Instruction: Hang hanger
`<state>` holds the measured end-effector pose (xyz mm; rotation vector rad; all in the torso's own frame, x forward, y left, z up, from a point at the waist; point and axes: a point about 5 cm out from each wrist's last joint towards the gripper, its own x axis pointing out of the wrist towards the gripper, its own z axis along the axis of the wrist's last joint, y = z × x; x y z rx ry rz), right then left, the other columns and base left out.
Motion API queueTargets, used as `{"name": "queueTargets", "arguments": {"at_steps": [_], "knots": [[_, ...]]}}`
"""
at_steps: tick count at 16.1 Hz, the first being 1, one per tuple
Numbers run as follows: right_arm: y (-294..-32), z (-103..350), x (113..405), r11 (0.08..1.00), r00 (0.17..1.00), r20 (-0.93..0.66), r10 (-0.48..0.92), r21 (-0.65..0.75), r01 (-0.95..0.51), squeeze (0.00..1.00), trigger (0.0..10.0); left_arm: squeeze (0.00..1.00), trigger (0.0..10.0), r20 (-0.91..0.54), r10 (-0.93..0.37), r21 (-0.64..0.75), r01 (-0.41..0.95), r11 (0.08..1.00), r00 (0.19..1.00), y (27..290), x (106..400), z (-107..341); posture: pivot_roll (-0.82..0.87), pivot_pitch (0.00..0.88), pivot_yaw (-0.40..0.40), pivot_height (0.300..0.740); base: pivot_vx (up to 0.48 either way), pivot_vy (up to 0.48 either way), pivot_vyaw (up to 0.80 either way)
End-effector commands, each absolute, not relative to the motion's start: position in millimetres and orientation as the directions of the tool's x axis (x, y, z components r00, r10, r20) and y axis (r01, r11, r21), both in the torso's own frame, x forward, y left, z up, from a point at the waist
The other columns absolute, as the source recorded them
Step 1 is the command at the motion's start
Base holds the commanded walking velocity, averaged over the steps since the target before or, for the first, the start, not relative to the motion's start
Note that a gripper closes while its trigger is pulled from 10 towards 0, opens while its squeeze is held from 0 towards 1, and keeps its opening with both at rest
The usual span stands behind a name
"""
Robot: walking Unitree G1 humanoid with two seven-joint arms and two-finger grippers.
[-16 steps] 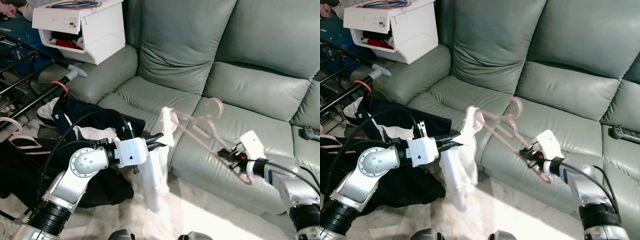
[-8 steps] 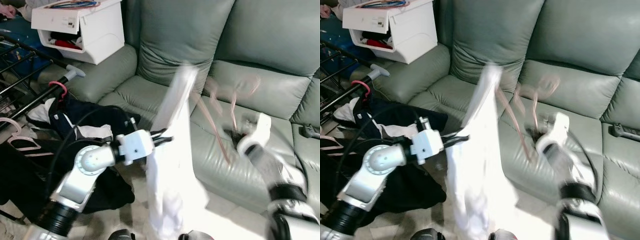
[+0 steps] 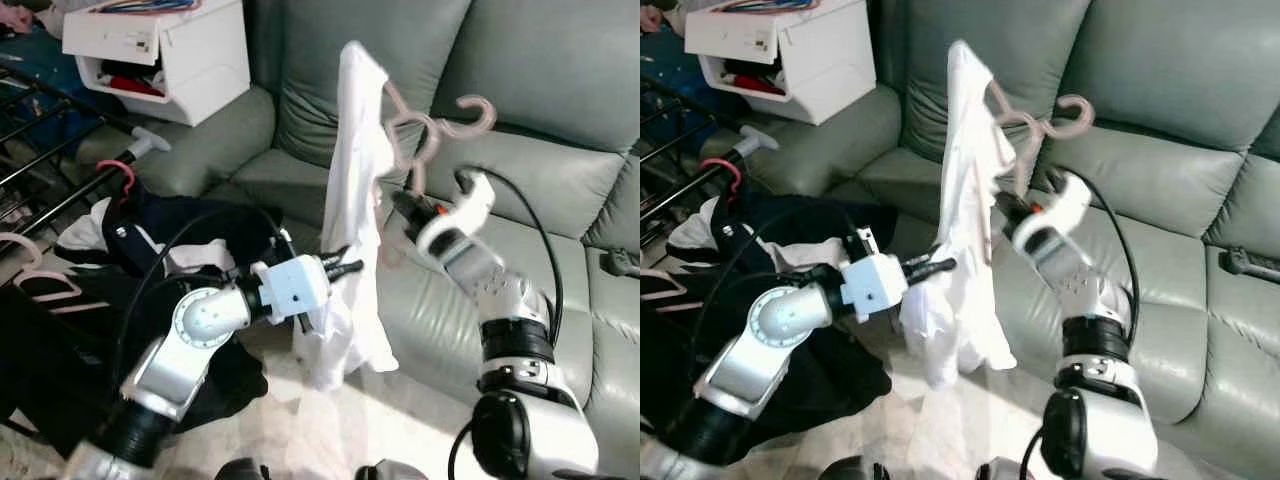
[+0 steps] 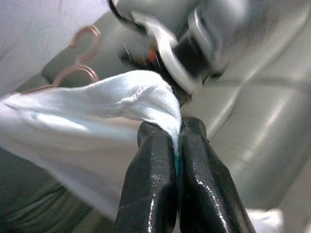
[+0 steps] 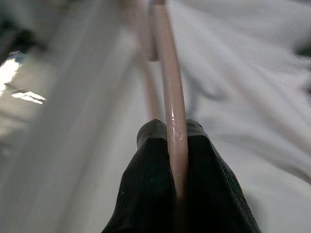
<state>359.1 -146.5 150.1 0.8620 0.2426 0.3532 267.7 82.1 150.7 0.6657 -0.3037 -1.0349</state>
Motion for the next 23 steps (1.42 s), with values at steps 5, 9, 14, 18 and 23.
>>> {"name": "queueTargets", "arguments": {"at_steps": [5, 9, 14, 18, 23], "knots": [[-136, 193, 329, 0.458, 0.836, 0.135, 0.532, 0.785, -0.418, 0.0, 10.0, 0.0, 10.0, -0.165, -0.842, 0.704, 0.66, 0.264, 0.513, 95, 276, 131, -0.02, 0.0, -0.002, 0.74, 0.0, 0.0, 0.0], [-159, 171, 339, 0.488, 0.942, 0.016, 0.336, 0.852, -0.188, 0.0, 10.0, 0.0, 10.0, -0.022, -0.869, 0.753, 0.58, 0.31, 0.494, 83, 266, 144, -0.02, 0.0, -0.01, 0.74, 0.0, 0.0, 0.0], [-207, 159, 352, 0.657, 0.985, -0.093, 0.146, 0.753, -0.026, 0.0, 10.0, 0.0, 10.0, 0.035, -0.841, 0.693, 0.593, 0.41, 0.54, 98, 253, 141, 0.01, 0.0, -0.028, 0.74, 0.0, 0.0, 0.0], [-230, 176, 357, 0.909, 0.998, 0.019, 0.062, 0.411, -0.064, 0.0, 10.0, 0.61, 10.0, -0.038, -0.853, 0.563, 0.716, 0.412, 0.521, 99, 241, 123, 0.01, 0.0, -0.032, 0.74, 0.0, 0.0, 0.0], [-199, 204, 357, 0.956, 0.959, 0.19, 0.211, 0.165, -0.243, 0.0, 10.0, 1.0, 10.0, -0.114, -0.895, 0.455, 0.824, 0.339, 0.431, 82, 234, 110, -0.01, 0.0, -0.026, 0.74, 0.0, 0.0, 0.0]]}}
